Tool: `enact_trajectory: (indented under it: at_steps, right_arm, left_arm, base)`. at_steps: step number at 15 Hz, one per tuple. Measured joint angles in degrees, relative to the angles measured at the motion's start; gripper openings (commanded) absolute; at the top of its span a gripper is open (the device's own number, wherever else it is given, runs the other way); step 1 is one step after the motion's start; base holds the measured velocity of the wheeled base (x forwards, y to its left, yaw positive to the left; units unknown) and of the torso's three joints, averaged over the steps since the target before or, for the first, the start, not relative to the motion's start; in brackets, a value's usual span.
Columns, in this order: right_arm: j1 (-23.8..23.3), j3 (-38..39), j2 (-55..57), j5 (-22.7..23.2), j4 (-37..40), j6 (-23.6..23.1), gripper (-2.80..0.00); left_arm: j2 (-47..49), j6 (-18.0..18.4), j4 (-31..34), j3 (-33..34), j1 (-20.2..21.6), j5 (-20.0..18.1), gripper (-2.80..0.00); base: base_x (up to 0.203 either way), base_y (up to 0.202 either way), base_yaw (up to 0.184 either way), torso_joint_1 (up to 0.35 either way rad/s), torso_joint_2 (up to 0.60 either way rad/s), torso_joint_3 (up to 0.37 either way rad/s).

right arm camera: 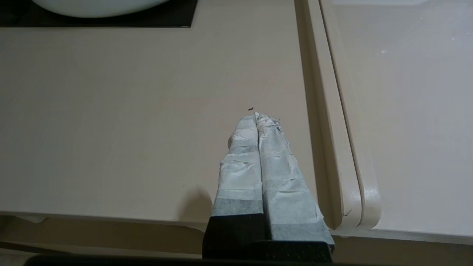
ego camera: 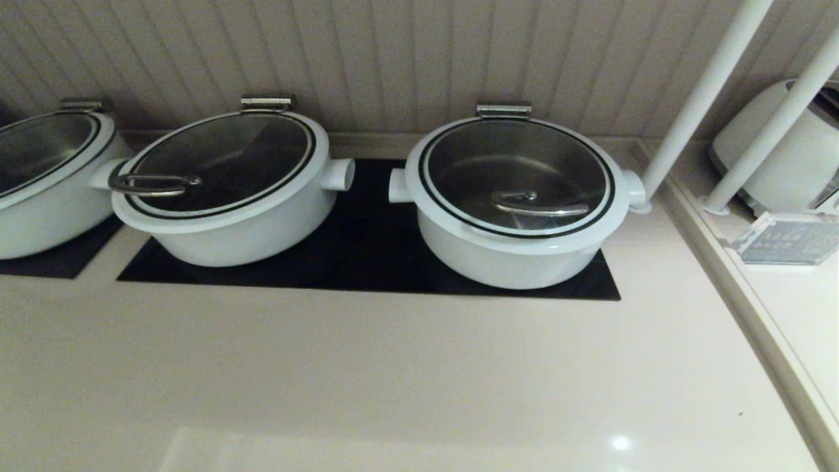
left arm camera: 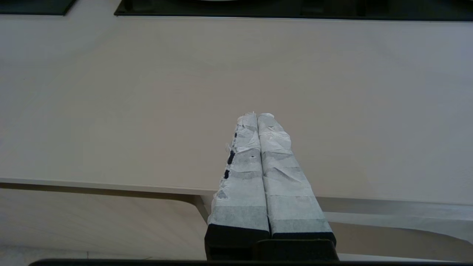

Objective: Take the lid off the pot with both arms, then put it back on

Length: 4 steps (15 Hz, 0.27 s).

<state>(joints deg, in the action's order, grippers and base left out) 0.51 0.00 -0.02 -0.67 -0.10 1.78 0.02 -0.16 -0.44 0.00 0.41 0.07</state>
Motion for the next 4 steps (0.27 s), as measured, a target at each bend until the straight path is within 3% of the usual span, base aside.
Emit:
enact_trajectory:
  at_steps: [4]
  right_arm:
    - [0.0, 0.0, 0.0, -0.1, 0.0, 0.2, -2.80]
  left_arm:
    - [0.0, 0.0, 0.0, 0.0, 0.0, 0.0, -2.80]
  base:
    - [0.000, 0.000, 0.000, 0.000, 0.00, 0.000]
